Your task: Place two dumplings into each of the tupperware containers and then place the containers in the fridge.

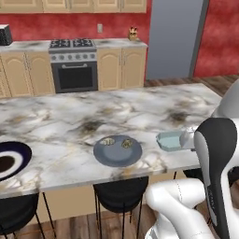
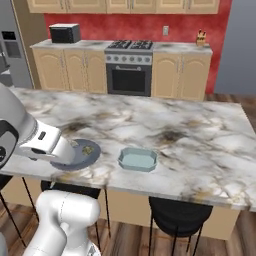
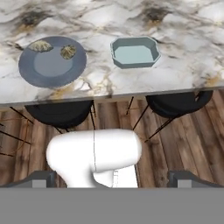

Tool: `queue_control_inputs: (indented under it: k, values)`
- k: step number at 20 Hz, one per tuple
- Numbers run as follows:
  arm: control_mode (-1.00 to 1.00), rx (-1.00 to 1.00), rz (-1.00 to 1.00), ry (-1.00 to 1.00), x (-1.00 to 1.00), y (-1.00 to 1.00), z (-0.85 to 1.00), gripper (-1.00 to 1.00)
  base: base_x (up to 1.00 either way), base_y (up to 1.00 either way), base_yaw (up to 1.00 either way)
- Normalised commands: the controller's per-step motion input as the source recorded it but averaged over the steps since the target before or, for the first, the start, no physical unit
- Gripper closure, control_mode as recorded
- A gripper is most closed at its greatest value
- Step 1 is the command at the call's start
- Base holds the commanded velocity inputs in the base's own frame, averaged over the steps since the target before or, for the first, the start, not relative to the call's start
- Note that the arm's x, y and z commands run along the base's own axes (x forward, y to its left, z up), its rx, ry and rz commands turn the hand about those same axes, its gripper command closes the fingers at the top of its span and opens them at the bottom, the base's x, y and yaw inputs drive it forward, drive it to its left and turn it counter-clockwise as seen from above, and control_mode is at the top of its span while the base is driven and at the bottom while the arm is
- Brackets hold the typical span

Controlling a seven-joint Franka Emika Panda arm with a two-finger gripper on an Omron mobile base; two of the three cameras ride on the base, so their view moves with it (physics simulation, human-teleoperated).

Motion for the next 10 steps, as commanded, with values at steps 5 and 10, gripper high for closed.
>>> queue_control_inputs:
  k: [5, 10]
  values:
    - [1.00, 0.00, 0.00, 0.00, 0.00, 0.00, 0.00, -1.00, 0.54, -0.39, 0.06]
    - [1.00, 0.00, 0.00, 0.00, 0.00, 0.00, 0.00, -1.00, 0.44, -0.36, 0.06]
